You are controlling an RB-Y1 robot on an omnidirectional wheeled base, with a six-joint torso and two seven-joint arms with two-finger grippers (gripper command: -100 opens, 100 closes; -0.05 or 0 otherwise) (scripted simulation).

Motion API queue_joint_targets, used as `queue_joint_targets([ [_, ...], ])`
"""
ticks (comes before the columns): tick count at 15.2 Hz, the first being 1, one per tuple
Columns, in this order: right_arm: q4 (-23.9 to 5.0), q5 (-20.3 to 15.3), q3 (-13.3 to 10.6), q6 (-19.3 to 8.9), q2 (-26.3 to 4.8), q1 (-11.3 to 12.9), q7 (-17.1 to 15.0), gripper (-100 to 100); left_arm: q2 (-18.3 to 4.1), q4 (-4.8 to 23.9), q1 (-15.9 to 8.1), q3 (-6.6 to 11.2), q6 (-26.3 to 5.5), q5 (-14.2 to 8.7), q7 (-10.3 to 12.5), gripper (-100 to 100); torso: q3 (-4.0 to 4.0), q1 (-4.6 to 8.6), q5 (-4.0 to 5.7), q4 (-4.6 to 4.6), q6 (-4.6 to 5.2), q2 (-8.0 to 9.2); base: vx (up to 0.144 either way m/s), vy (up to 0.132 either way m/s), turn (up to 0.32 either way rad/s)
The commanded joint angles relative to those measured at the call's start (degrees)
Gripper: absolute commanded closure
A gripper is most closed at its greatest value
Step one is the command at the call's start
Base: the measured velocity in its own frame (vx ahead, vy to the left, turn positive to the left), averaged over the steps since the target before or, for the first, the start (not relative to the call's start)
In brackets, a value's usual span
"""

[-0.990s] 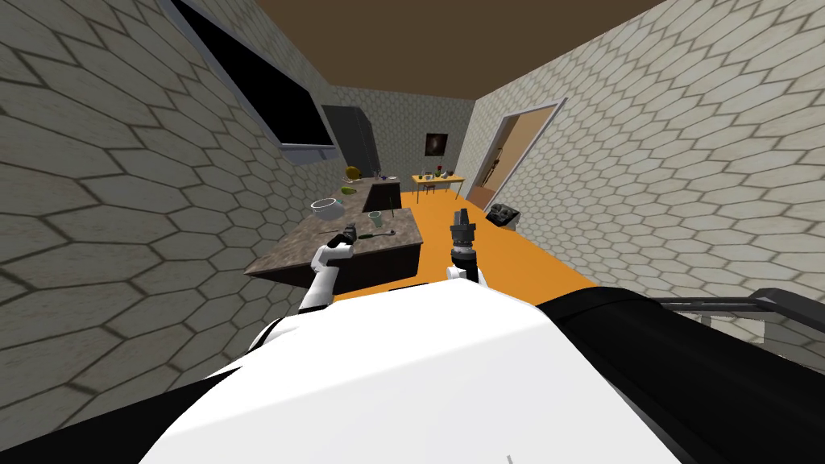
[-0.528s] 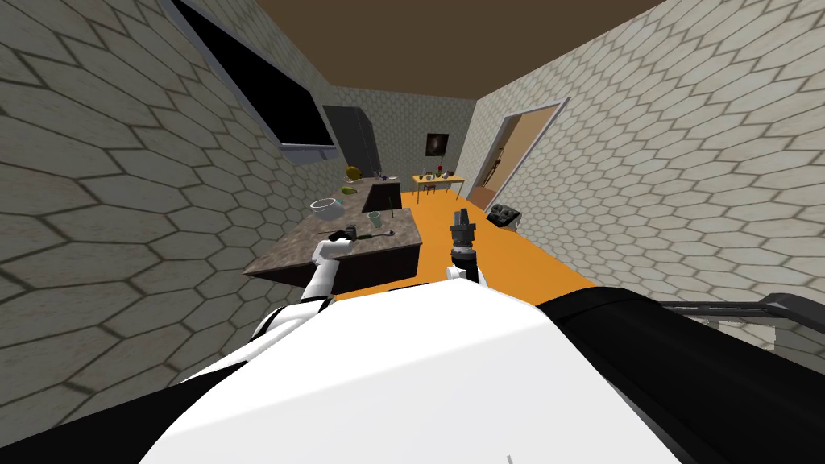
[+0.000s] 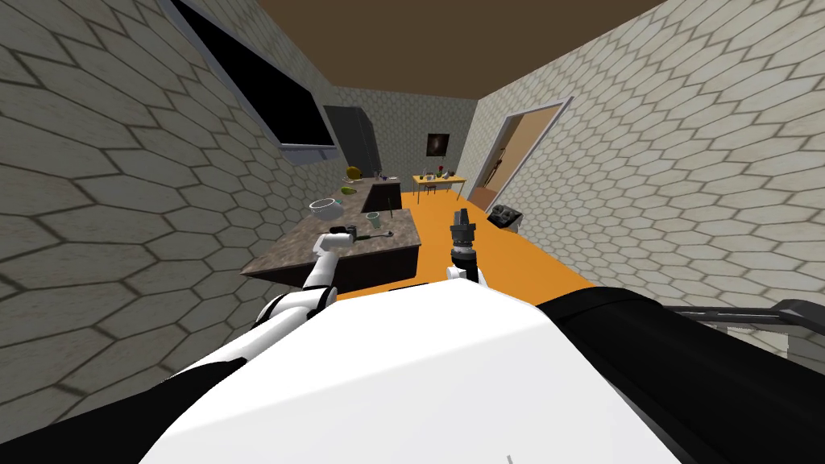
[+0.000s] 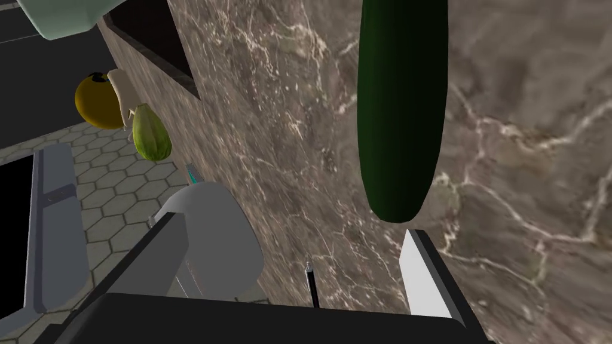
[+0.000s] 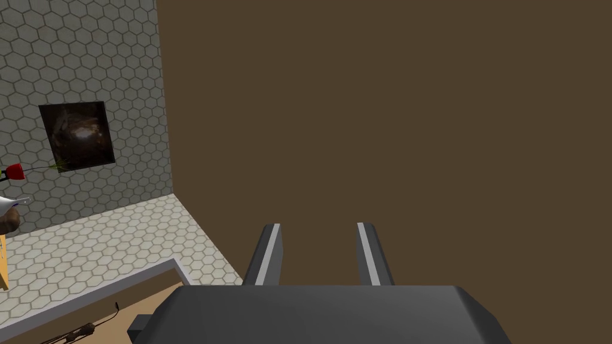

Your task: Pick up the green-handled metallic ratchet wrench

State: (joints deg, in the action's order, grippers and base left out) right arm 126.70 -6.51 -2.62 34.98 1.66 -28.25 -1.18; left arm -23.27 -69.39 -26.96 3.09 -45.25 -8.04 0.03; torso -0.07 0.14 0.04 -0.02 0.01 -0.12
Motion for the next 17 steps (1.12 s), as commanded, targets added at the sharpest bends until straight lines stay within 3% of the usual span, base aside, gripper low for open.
queue_joint_targets([
  [1, 0.00, 0.00, 0.00, 0.00, 0.00, 0.00, 0.00, 0, -0.20, 2.58, -1.96, 0.04, -2.86, -0.41, -0.18, -100, 0.00, 0.00, 0.00, 0.00, 0.00, 0.00, 0.027, -0.039, 0.020],
  [2, 0.00, 0.00, 0.00, 0.00, 0.00, 0.00, 0.00, 0, -0.20, 2.58, -1.96, 0.04, -3.72, -0.41, -0.18, -100, -0.01, 0.01, 0.00, -0.01, 0.00, -0.01, 0.022, -0.031, 0.007],
  [3, 0.00, 0.00, 0.00, 0.00, 0.00, 0.00, 0.00, 0, -0.45, 4.93, -4.41, 0.09, -5.09, -0.97, -0.40, -100, -0.01, 0.00, -0.01, -0.01, -0.01, -0.01, 0.026, -0.040, 0.019],
  [5, 0.00, 0.00, 0.00, 0.00, 0.00, 0.00, 0.00, 0, -0.45, 5.69, -4.64, 0.09, -7.32, -0.97, -0.40, -100, -0.02, 0.04, 0.01, -0.01, 0.00, -0.04, 0.032, -0.040, 0.014],
  [6, 0.00, 0.00, 0.00, 0.00, 0.00, 0.00, 0.00, 0, -0.65, 7.79, -7.08, 0.13, -8.75, -1.53, -0.61, -100, -0.02, 0.02, 0.00, -0.02, 0.00, -0.03, 0.036, -0.035, 0.015],
  [8, 0.00, 0.00, 0.00, 0.00, 0.00, 0.00, 0.00, 0, -0.65, 8.75, -7.25, 0.13, -10.85, -1.53, -0.61, -100, -0.05, 0.03, 0.00, -0.02, 0.00, -0.07, 0.038, -0.037, 0.008],
  [9, 0.00, 0.00, 0.00, 0.00, 0.00, 0.00, 0.00, 0, -0.80, 11.06, -9.75, 0.16, -12.21, -2.08, -0.81, -100, -0.04, 0.01, 0.00, -0.02, -0.01, -0.06, 0.035, -0.038, 0.016],
  [11, 0.00, 0.00, 0.00, 0.00, 0.00, 0.00, 0.00, 0, -0.80, 11.74, -9.76, 0.16, -14.28, -2.08, -0.81, -100, -0.05, 0.04, 0.00, -0.02, 0.00, -0.08, 0.038, -0.037, 0.008],
  [12, 0.00, 0.00, 0.00, 0.00, 0.00, 0.00, 0.00, 0, -0.89, 13.98, -12.18, 0.19, -15.74, -2.62, -1.01, -100, -0.04, 0.01, 0.00, -0.02, -0.01, -0.06, 0.046, -0.036, 0.013],
  [14, 0.00, 0.00, 0.00, 0.00, 0.00, 0.00, 0.00, 0, -0.89, 14.66, -12.18, 0.19, -17.60, -2.62, -1.01, -100, -0.07, 0.03, 0.00, -0.03, 0.00, -0.11, 0.044, -0.033, 0.006],
  [15, 0.00, 0.00, 0.00, 0.00, 0.00, 0.00, 0.00, 0, -0.94, 16.63, -14.48, 0.21, -19.19, -3.14, -1.19, -100, -0.05, 0.00, -0.01, -0.03, 0.00, -0.08, 0.039, -0.032, 0.006],
  [17, 0.00, 0.00, 0.00, 0.00, 0.00, 0.00, 0.00, 0, -0.94, 17.50, -14.48, 0.21, -20.80, -3.14, -1.19, -100, -0.06, 0.00, 0.00, -0.03, 0.00, -0.09, 0.040, -0.029, 0.003],
])
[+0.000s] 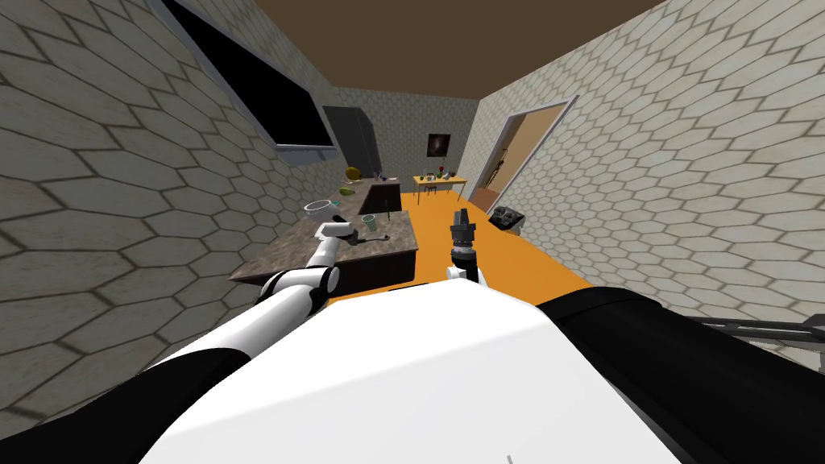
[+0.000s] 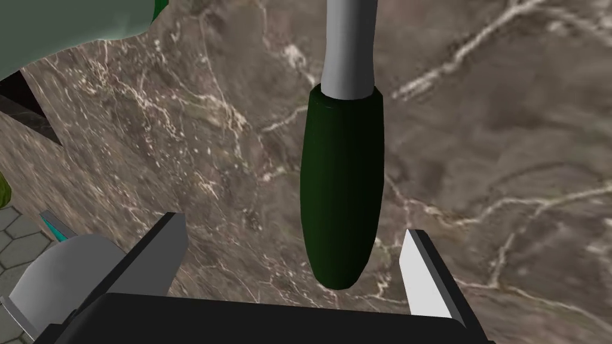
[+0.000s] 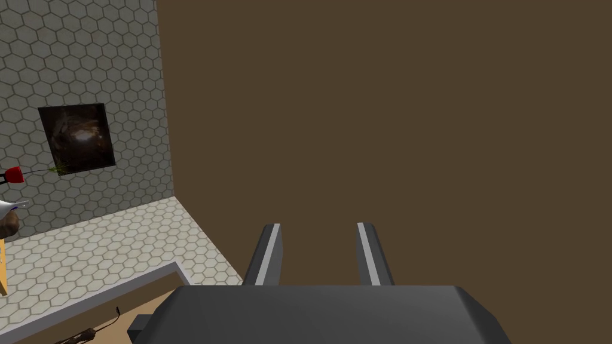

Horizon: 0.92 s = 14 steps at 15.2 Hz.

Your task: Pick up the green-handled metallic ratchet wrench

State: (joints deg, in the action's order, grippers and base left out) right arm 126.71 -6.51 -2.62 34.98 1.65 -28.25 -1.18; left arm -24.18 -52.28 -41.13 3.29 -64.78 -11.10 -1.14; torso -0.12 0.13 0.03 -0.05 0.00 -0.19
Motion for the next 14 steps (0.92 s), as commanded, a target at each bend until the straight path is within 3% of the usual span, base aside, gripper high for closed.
queue_joint_targets([
  [1, 0.00, 0.00, 0.00, 0.00, 0.00, 0.00, 0.00, 0, -0.03, 2.86, -2.47, 0.02, -2.86, -0.60, -0.20, -100, 0.00, 0.00, 0.00, 0.00, 0.00, 0.00, 0.040, -0.034, 0.005],
  [3, 0.00, 0.00, 0.00, 0.00, 0.00, 0.00, 0.00, 0, -0.03, 3.13, -2.47, 0.02, -4.32, -0.60, -0.20, -100, -0.01, 0.03, 0.01, 0.00, 0.00, -0.03, 0.046, -0.033, 0.003],
  [4, 0.00, 0.00, 0.00, 0.00, 0.00, 0.00, 0.00, 0, 0.01, 5.45, -4.49, 0.03, -6.18, -1.09, -0.37, -100, -0.01, 0.01, 0.00, 0.00, 0.00, -0.01, 0.049, -0.034, 0.003],
  [6, 0.00, 0.00, 0.00, 0.00, 0.00, 0.00, 0.00, 0, 0.01, 5.76, -4.49, 0.03, -7.23, -1.09, -0.37, -100, -0.02, 0.03, 0.01, -0.01, 0.01, -0.05, 0.046, -0.030, 0.000],
  [7, 0.00, 0.00, 0.00, 0.00, 0.00, 0.00, 0.00, 0, 0.09, 8.26, -6.36, 0.03, -9.02, -1.56, -0.53, -100, -0.01, 0.00, 0.00, 0.00, 0.00, -0.02, 0.052, -0.030, 0.001],
  [8, 0.00, 0.00, 0.00, 0.00, 0.00, 0.00, 0.00, 0, 0.09, 8.26, -6.36, 0.03, -9.97, -1.56, -0.53, -100, -0.02, 0.01, 0.00, 0.00, 0.01, -0.04, 0.057, -0.032, 0.001],
  [9, 0.00, 0.00, 0.00, 0.00, 0.00, 0.00, 0.00, 0, 0.20, 10.04, -8.09, 0.02, -11.40, -2.00, -0.68, -100, -0.03, 0.01, 0.00, -0.01, 0.00, -0.05, 0.070, -0.027, 0.002],
  [11, 0.00, 0.00, 0.00, 0.00, 0.00, 0.00, 0.00, 0, 0.20, 10.62, -8.09, 0.02, -12.53, -2.00, -0.68, -100, -0.07, 0.02, 0.00, -0.02, 0.00, -0.12, 0.062, -0.032, -0.003],
  [14, 0.00, 0.00, 0.00, 0.00, 0.00, 0.00, 0.00, 0, 0.46, 14.83, -11.06, 0.00, -16.71, -2.80, -0.93, -100, -0.04, 0.04, 0.01, -0.01, 0.01, -0.07, 0.056, -0.038, -0.002],
])
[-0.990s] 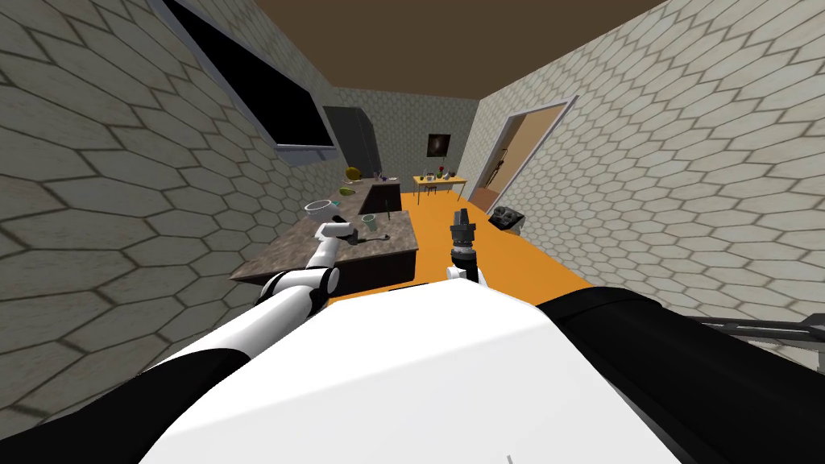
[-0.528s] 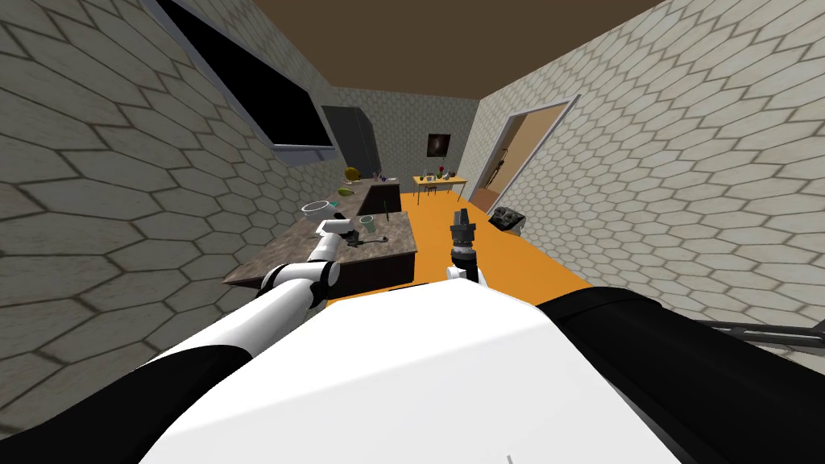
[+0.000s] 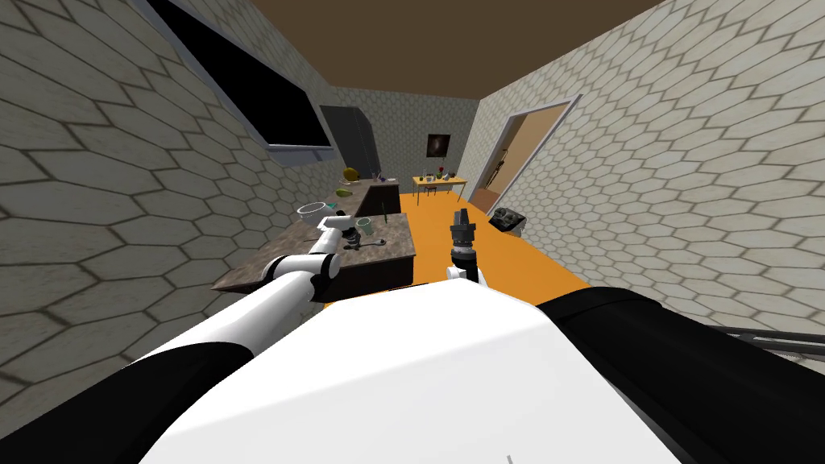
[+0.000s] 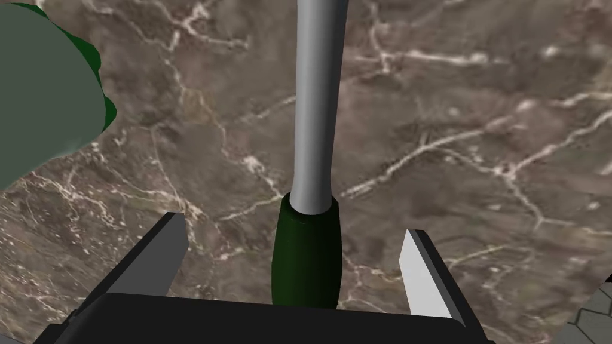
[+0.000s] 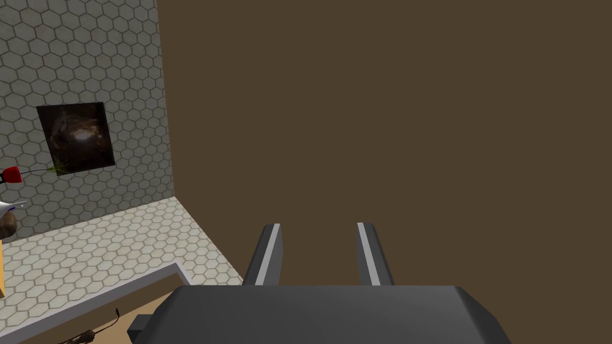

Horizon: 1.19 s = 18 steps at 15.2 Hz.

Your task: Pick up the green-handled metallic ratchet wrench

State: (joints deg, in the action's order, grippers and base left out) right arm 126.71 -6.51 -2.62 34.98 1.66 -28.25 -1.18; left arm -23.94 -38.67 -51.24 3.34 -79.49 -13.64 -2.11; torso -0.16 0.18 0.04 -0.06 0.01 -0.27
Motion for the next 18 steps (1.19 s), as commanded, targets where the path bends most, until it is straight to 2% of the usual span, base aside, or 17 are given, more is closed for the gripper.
queue_joint_targets([
  [1, 0.00, 0.00, 0.00, 0.00, 0.00, 0.00, 0.00, 0, 0.22, 1.22, -0.94, -0.06, -2.35, -0.26, 0.04, -100, 0.00, 0.00, 0.00, 0.00, 0.00, 0.00, 0.057, -0.035, -0.003],
  [2, 0.00, 0.00, 0.00, 0.00, 0.00, 0.00, 0.00, 0, 0.22, 1.22, -0.94, -0.06, -2.35, -0.26, 0.04, -100, 0.00, -0.01, 0.00, 0.00, 0.00, 0.00, 0.043, -0.023, -0.002],
  [3, 0.00, 0.00, 0.00, 0.00, 0.00, 0.00, 0.00, 0, 0.37, 3.04, -2.18, -0.07, -4.20, -0.60, -0.07, -100, 0.01, -0.04, -0.01, 0.00, -0.01, 0.03, 0.048, -0.024, -0.003],
  [4, 0.00, 0.00, 0.00, 0.00, 0.00, 0.00, 0.00, 0, 0.37, 3.04, -2.18, -0.07, -4.28, -0.60, -0.07, -100, 0.02, -0.05, -0.01, 0.01, 0.00, 0.04, 0.048, -0.024, -0.006],
  [5, 0.00, 0.00, 0.00, 0.00, 0.00, 0.00, 0.00, 0, 0.51, 4.65, -3.26, -0.09, -5.97, -0.91, -0.16, -100, 0.02, -0.06, -0.01, 0.01, -0.01, 0.05, 0.055, -0.024, -0.005],
  [7, 0.00, 0.00, 0.00, 0.00, 0.00, 0.00, 0.00, 0, 0.51, 4.65, -3.26, -0.09, -5.97, -0.91, -0.16, -100, 0.02, -0.06, -0.02, 0.00, -0.01, 0.04, 0.043, -0.022, -0.002],
  [8, 0.00, 0.00, 0.00, 0.00, 0.00, 0.00, 0.00, 0, 0.65, 6.02, -4.16, -0.10, -7.41, -1.17, -0.24, -100, 0.04, -0.08, -0.02, 0.01, -0.01, 0.07, 0.036, -0.020, -0.004],
  [9, 0.00, 0.00, 0.00, 0.00, 0.00, 0.00, 0.00, 0, 0.65, 6.02, -4.16, -0.10, -7.41, -1.17, -0.24, -100, 0.05, -0.08, -0.02, 0.02, -0.01, 0.08, 0.039, -0.018, -0.005],
  [12, 0.00, 0.00, 0.00, 0.00, 0.00, 0.00, 0.00, 0, 0.95, 8.57, -5.77, -0.14, -10.05, -1.66, -0.39, -100, 0.03, -0.06, -0.01, 0.01, -0.01, 0.04, 0.054, -0.026, -0.007],
  [13, 0.00, 0.00, 0.00, 0.00, 0.00, 0.00, 0.00, 0, 0.85, 7.43, -5.12, -0.12, -9.15, -1.50, -0.30, -100, 0.01, -0.06, -0.02, 0.00, -0.01, 0.03, 0.034, -0.013, 0.000],
  [14, 0.00, 0.00, 0.00, 0.00, 0.00, 0.00, 0.00, 0, 1.33, 7.85, -4.19, -0.08, -7.92, -1.40, -0.31, -100, 0.03, -0.10, -0.02, 0.01, -0.02, 0.07, 0.001, -0.004, 0.010],
  [18, 0.00, 0.00, 0.00, 0.00, 0.00, 0.01, 0.00, 0, 1.79, 8.32, -3.27, -0.04, -6.27, -1.26, -0.32, -100, 0.14, -0.22, -0.06, 0.05, -0.02, 0.26, -0.002, 0.006, -0.006],
])
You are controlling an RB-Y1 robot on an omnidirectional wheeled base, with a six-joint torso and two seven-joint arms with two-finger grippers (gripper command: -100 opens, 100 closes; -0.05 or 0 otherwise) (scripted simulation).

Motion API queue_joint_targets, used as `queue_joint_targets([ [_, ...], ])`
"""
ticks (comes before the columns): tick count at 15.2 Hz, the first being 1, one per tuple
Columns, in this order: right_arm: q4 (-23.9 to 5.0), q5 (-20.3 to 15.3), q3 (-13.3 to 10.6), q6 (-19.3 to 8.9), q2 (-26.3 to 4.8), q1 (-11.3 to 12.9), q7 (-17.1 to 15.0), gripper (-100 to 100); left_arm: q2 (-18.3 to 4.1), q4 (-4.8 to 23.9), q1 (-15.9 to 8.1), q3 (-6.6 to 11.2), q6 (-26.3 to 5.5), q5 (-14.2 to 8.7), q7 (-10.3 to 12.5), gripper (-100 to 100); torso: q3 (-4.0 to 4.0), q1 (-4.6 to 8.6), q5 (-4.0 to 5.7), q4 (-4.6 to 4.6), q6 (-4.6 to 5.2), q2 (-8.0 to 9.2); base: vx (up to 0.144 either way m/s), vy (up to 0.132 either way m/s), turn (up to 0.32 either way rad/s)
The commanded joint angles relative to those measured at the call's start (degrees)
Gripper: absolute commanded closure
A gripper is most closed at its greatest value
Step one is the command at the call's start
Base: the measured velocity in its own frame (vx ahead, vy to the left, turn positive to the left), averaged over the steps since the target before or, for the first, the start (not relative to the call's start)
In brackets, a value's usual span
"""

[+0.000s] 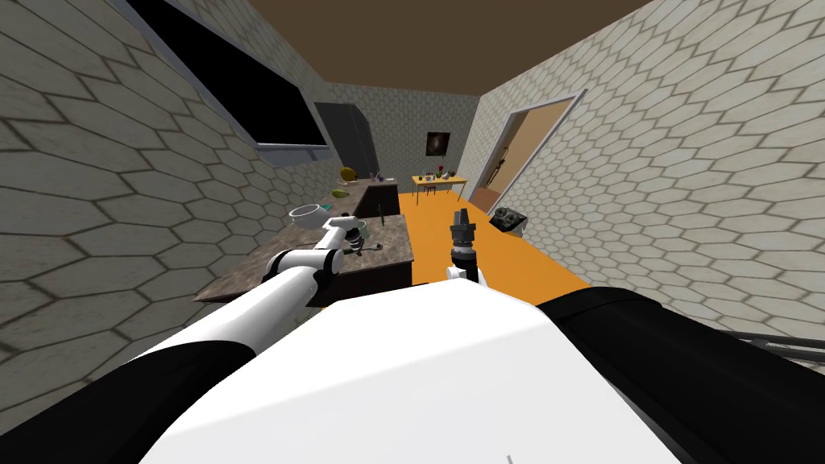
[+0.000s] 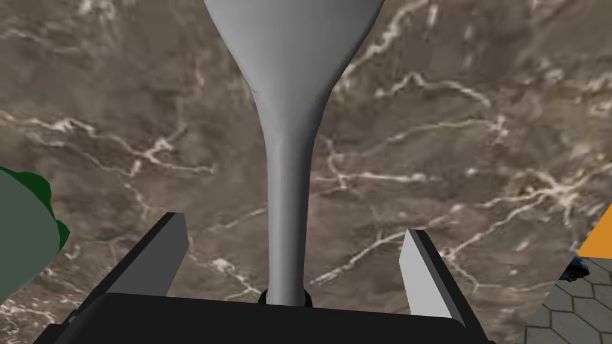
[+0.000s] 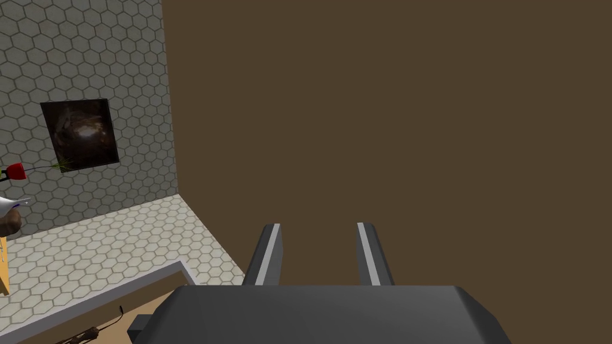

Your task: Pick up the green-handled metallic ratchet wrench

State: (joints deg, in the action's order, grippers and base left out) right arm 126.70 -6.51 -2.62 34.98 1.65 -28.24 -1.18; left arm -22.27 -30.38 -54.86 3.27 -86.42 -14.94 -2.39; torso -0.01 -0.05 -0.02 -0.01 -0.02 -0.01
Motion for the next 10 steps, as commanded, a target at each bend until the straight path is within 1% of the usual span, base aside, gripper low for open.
queue_joint_targets([
  [1, 0.00, 0.00, 0.00, 0.00, 0.00, 0.00, 0.00, 0, 0.00, 0.00, 0.00, 0.00, 0.00, 0.00, 0.00, -100, 0.00, 0.00, 0.00, 0.00, 0.00, 0.00, 0.000, 0.000, 0.000],
  [2, 0.00, 0.00, 0.00, 0.00, 0.00, 0.00, 0.00, 0, 0.03, 0.33, -0.05, 0.00, 0.41, 0.01, -0.05, 100, 0.01, 0.01, 0.00, 0.01, 0.00, 0.00, 0.000, 0.000, 0.000],
  [6, 0.00, 0.00, 0.00, 0.00, 0.00, 0.00, 0.00, 0, 0.01, 0.30, -0.06, 0.00, 0.45, 0.02, -0.04, 100, 0.01, 0.02, 0.00, 0.00, 0.00, 0.02, 0.000, 0.000, 0.000],
  [7, 0.00, 0.00, 0.00, 0.00, 0.00, 0.00, 0.00, 0, -0.44, -0.53, -0.76, -0.02, -1.32, -0.13, -0.03, 100, 0.01, 0.03, 0.00, 0.00, 0.00, 0.02, 0.000, 0.000, 0.000],
  [9, 0.00, 0.00, 0.00, 0.00, 0.00, 0.00, 0.00, 0, -0.81, -0.90, -1.50, -0.05, -2.64, -0.25, -0.02, 100, 0.04, 0.05, 0.04, 0.05, -0.01, 0.03, 0.001, -0.003, 0.006],
  [10, 0.00, 0.00, 0.00, 0.00, 0.00, 0.00, 0.00, 0, -0.64, -0.47, -1.09, -0.02, -1.54, -0.19, -0.14, 100, 0.04, 0.06, 0.03, 0.05, -0.01, 0.04, 0.000, 0.000, 0.000],
])
